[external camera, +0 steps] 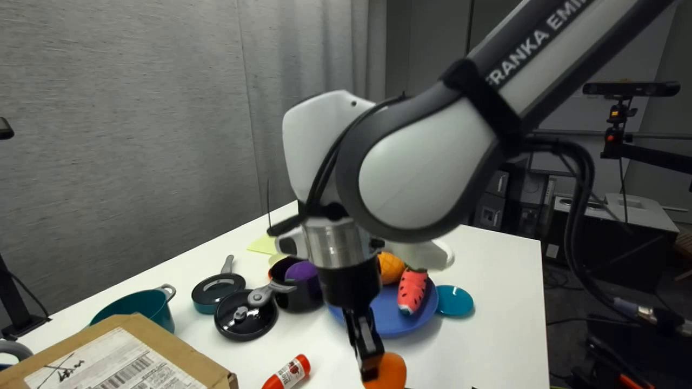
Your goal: Put all the plush fruit toys on the plate
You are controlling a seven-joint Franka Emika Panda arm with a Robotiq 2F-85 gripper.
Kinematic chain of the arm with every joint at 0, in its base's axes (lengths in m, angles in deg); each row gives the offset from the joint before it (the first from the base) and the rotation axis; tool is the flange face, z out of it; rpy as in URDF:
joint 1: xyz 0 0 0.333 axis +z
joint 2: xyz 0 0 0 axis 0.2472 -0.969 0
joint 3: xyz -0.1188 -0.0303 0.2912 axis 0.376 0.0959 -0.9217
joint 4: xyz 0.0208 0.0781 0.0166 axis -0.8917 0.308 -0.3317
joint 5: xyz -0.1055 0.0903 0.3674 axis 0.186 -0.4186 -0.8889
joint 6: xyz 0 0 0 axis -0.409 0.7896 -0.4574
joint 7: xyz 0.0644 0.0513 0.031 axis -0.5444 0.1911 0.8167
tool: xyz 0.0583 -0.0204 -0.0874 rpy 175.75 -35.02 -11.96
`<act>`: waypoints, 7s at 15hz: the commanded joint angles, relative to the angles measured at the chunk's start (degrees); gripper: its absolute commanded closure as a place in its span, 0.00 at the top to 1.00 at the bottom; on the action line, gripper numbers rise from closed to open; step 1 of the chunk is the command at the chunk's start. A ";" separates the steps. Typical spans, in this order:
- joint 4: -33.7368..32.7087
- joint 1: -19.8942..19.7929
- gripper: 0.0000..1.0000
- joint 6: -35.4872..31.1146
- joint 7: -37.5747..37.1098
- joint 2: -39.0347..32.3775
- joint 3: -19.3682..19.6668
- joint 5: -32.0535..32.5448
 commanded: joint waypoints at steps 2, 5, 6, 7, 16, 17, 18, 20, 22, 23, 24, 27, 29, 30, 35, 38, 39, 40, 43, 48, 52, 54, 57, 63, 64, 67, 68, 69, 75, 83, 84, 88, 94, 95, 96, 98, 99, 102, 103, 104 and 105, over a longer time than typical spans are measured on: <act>1.51 -2.62 0.01 -7.36 -3.86 5.47 3.40 -0.15; 1.03 -3.74 0.01 -14.41 -8.39 4.22 6.68 1.13; 0.75 -4.08 0.01 -16.93 -10.20 3.22 7.86 1.66; 0.58 -4.25 0.01 -19.26 -12.47 2.30 9.07 2.54; -0.96 0.75 0.48 -25.28 -40.92 -5.15 19.93 14.78; -1.06 1.02 0.55 -24.34 -41.83 -5.57 19.78 14.74; -1.30 1.14 0.62 -23.15 -41.99 -5.94 19.25 14.27; -0.90 -0.63 0.77 -21.14 -36.37 -6.20 14.92 9.78; 0.24 -2.16 0.92 -21.39 -29.10 -5.88 9.65 5.07; 0.45 -2.33 0.99 -21.26 -26.33 -5.78 7.83 3.43; 0.96 -2.54 1.00 -21.01 -23.59 -5.15 5.77 1.44; 1.98 -2.53 1.00 -18.49 -16.32 -4.68 0.54 -3.24; 2.87 -2.19 1.00 -16.09 -12.06 -4.61 -2.25 -5.56; 2.98 -2.11 1.00 -14.74 -9.81 -4.76 -3.48 -6.57; 2.56 -2.37 1.00 -9.61 2.14 -6.63 -9.35 -11.37; 1.31 -2.78 1.00 -5.13 9.72 -8.56 -11.01 -13.31; 0.80 -3.06 1.00 -3.08 12.16 -9.25 -11.26 -13.78; 0.20 -3.07 1.00 -0.79 14.32 -9.92 -11.23 -13.85; -1.03 -2.44 1.00 7.97 18.18 -10.87 -9.40 -12.19; 0.19 -1.82 0.75 13.74 21.80 -9.37 -6.28 -10.61; 1.32 -2.36 0.48 11.72 25.12 -8.04 -5.78 -11.94; 1.80 -2.53 0.84 11.10 25.99 -7.52 -5.69 -12.66; 1.25 -2.21 0.99 10.22 25.55 -8.09 -5.64 -13.79; 0.94 -1.74 1.00 7.03 23.15 -9.15 -5.57 -15.68; 0.85 -1.71 1.00 6.64 22.64 -9.37 -5.61 -16.05; 0.75 -2.00 1.00 6.21 22.55 -9.83 -5.94 -17.38; 0.50 -2.01 1.00 6.84 22.49 -10.16 -5.97 -17.73; 0.30 -2.13 1.00 7.41 22.54 -10.43 -6.05 -18.30; 0.36 -2.12 0.75 6.08 23.19 -11.09 -6.48 -20.64; -0.16 -1.96 0.20 4.13 22.56 -10.99 -6.65 -21.72; 0.10 -2.17 0.12 3.48 22.19 -9.69 -6.34 -21.47; 2.64 -2.65 0.04 -1.96 19.54 -2.66 -4.43 -19.76; 5.66 -4.94 0.04 -7.48 13.65 7.85 1.93 -18.28; 5.44 -5.61 0.04 -8.51 12.77 8.05 3.32 -18.24; 5.59 -6.12 0.04 -10.14 11.66 8.09 4.61 -18.11; 5.49 -7.43 0.04 -13.82 9.47 7.13 7.10 -17.76; 5.42 -8.15 0.04 -15.85 8.24 6.31 8.26 -17.42; 5.41 -9.60 0.04 -22.25 1.91 3.31 11.05 -14.77; 5.13 -9.66 0.04 -24.37 -1.43 1.88 11.92 -12.87; 5.13 -9.41 0.04 -26.23 -5.44 0.62 12.93 -10.46; 4.97 -8.82 0.41 -27.62 -10.01 -0.71 14.14 -7.71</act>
